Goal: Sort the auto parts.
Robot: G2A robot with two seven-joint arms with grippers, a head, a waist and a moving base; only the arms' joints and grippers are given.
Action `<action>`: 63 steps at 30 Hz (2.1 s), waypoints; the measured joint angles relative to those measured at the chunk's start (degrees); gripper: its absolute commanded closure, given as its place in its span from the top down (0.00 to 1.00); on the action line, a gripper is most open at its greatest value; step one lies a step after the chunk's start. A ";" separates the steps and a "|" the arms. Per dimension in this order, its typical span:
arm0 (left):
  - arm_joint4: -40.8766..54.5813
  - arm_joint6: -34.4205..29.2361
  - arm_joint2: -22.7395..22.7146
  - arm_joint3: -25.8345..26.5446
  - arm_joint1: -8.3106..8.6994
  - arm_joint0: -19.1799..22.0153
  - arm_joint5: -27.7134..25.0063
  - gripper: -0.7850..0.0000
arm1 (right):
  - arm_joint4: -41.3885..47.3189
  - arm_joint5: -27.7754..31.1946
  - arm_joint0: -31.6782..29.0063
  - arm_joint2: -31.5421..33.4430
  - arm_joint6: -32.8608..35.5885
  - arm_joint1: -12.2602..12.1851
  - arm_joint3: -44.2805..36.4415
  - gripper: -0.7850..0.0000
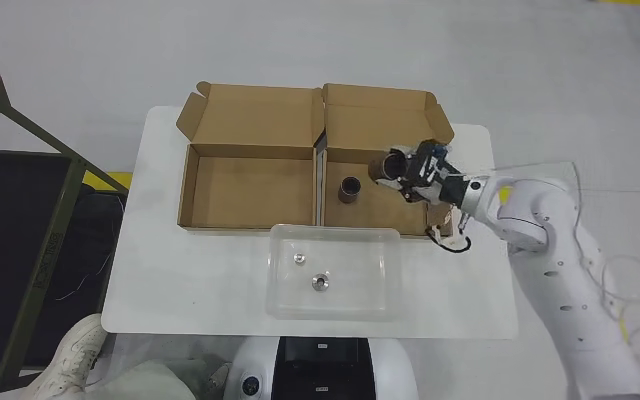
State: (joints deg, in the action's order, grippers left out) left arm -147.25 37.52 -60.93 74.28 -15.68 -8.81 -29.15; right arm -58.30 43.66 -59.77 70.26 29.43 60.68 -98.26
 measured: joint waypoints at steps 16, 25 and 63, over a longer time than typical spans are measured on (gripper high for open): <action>0.00 0.00 0.00 0.00 0.00 0.00 0.00 1.00 | 4.49 -2.50 9.49 -9.54 6.64 2.00 16.74 0.00; 0.00 0.00 0.00 0.00 0.00 0.00 0.00 1.00 | 5.06 -3.22 14.05 -15.71 6.27 3.93 26.17 0.00; 0.00 0.00 0.00 0.00 0.00 0.00 0.00 1.00 | 4.85 -1.70 18.88 -20.41 5.96 6.22 30.61 0.95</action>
State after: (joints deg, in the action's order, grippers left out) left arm -147.25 37.52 -60.93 74.28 -15.68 -8.81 -29.15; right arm -53.45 41.97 -40.90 49.86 35.40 66.90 -67.65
